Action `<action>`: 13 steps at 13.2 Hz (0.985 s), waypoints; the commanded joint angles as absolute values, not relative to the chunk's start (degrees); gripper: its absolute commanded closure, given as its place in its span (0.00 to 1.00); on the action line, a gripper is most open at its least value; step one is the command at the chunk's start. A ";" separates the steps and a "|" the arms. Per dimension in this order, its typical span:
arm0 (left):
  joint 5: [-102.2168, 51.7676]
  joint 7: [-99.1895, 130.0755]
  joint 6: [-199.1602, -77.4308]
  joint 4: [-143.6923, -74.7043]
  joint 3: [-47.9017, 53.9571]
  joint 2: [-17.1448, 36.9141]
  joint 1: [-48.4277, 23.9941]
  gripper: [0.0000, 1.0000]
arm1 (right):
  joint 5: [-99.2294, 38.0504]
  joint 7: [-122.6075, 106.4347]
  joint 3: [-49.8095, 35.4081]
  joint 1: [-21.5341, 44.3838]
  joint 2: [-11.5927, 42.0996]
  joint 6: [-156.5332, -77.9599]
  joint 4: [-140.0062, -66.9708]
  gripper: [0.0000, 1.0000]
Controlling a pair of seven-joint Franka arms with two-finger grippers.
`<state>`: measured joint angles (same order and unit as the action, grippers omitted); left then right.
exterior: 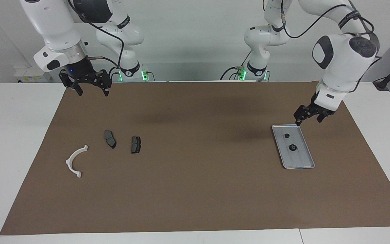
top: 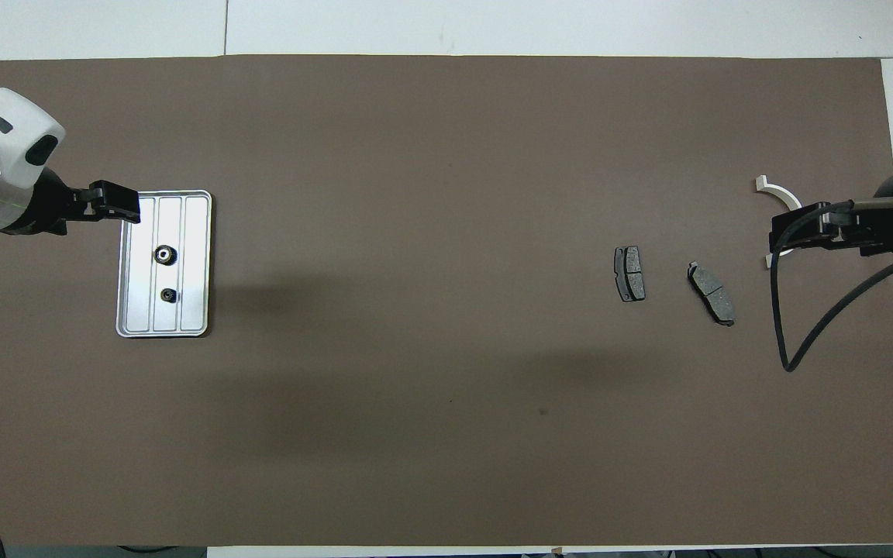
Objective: Place bearing gear from tray to pile
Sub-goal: 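Reach the left gripper down into the silver tray toward a bearing gear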
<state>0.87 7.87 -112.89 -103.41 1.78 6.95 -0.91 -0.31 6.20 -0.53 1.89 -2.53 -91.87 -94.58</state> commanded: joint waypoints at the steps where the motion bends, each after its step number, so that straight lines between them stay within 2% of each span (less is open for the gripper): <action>1: 1.41 8.09 -118.81 -106.08 1.85 10.70 -0.53 0.00 | -0.09 5.45 -1.05 1.32 -2.90 -92.81 -94.92 0.00; 3: 1.41 8.26 -122.24 -106.69 1.84 14.31 1.05 0.00 | -0.70 5.10 -0.97 1.06 -3.60 -92.64 -94.92 0.00; 7: 1.41 8.09 -125.58 -113.01 1.85 14.15 2.20 0.02 | -0.97 5.01 -1.05 1.76 -4.13 -92.46 -94.66 0.00; 9: 1.41 8.70 -127.00 -114.26 1.85 14.59 1.50 0.11 | -0.97 5.10 -1.05 1.76 -4.22 -92.46 -94.66 0.00; 12: 1.41 9.58 -128.67 -114.69 1.85 15.73 1.76 0.31 | -0.88 3.43 -1.05 2.02 -5.10 -90.89 -95.10 0.00; 13: 1.41 9.49 -129.63 -115.13 1.85 15.82 2.11 0.34 | -0.88 3.51 -1.14 2.02 -5.27 -90.70 -95.18 0.00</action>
<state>0.87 8.59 -126.84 -113.43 2.08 15.86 1.86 -0.39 5.15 -0.98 2.10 -4.04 -91.45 -94.39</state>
